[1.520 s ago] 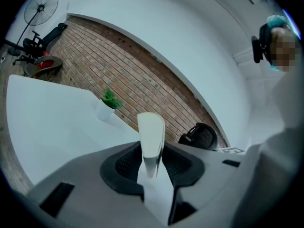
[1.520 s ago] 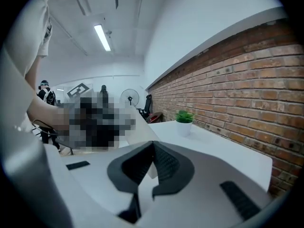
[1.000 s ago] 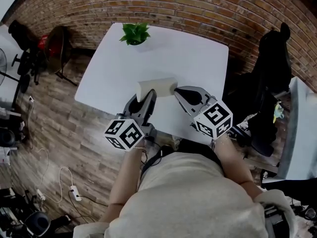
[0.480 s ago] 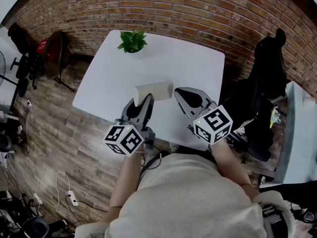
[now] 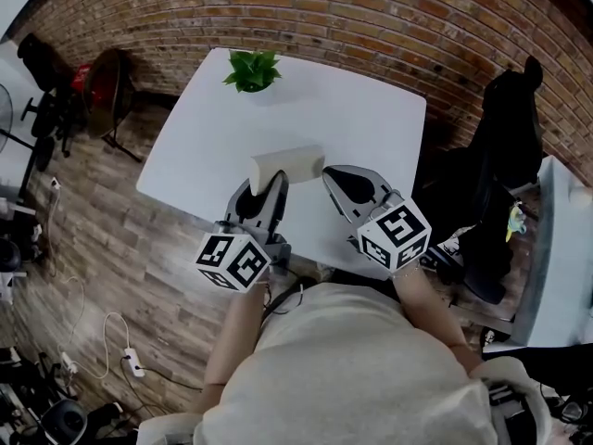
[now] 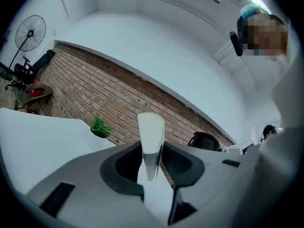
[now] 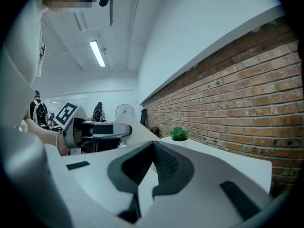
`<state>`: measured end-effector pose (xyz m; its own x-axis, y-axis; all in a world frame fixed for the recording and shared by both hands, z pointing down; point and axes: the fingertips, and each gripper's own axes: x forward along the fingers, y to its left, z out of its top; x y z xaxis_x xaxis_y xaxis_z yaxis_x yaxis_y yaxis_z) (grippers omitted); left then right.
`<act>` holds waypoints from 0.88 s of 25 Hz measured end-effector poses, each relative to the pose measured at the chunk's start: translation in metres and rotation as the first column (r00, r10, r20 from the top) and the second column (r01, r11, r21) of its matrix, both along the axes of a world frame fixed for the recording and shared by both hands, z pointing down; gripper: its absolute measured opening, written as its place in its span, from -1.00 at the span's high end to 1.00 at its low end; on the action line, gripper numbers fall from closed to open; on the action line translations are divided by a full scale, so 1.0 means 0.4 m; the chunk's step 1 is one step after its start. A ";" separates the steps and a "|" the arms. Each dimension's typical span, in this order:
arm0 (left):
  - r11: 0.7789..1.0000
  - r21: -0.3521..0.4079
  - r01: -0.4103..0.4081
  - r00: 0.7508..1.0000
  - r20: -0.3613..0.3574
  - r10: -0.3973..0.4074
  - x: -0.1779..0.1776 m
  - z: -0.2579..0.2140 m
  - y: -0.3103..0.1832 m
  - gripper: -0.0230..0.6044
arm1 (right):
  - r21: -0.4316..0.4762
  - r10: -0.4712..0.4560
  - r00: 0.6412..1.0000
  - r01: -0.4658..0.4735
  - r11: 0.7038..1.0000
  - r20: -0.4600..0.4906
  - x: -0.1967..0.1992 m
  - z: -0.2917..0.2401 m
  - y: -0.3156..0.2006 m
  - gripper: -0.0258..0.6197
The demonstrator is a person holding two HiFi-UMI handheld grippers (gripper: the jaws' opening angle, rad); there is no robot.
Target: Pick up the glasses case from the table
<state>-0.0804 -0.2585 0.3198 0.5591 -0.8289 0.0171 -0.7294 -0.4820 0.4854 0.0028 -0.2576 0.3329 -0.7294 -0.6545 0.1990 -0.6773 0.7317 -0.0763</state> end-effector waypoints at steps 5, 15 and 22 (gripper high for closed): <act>1.000 -0.024 0.003 1.000 -0.006 -0.003 -0.003 0.016 0.001 0.53 | -0.019 0.009 1.000 -0.009 1.000 -0.008 0.001 0.016 -0.001 0.92; 0.999 -0.038 -0.022 1.000 -0.016 0.021 0.010 0.024 0.002 0.53 | -0.034 0.021 1.000 -0.021 0.999 -0.013 0.018 0.027 -0.004 0.92; 0.998 -0.045 -0.037 0.999 -0.011 0.037 0.022 0.029 0.004 0.53 | -0.041 0.025 1.000 -0.025 0.999 -0.012 0.023 0.030 -0.008 0.92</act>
<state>-0.0716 -0.2568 0.3312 0.5897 -0.8062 0.0482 -0.7062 -0.4857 0.5151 0.0118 -0.2608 0.3449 -0.7105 -0.6634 0.2348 -0.6963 0.7110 -0.0983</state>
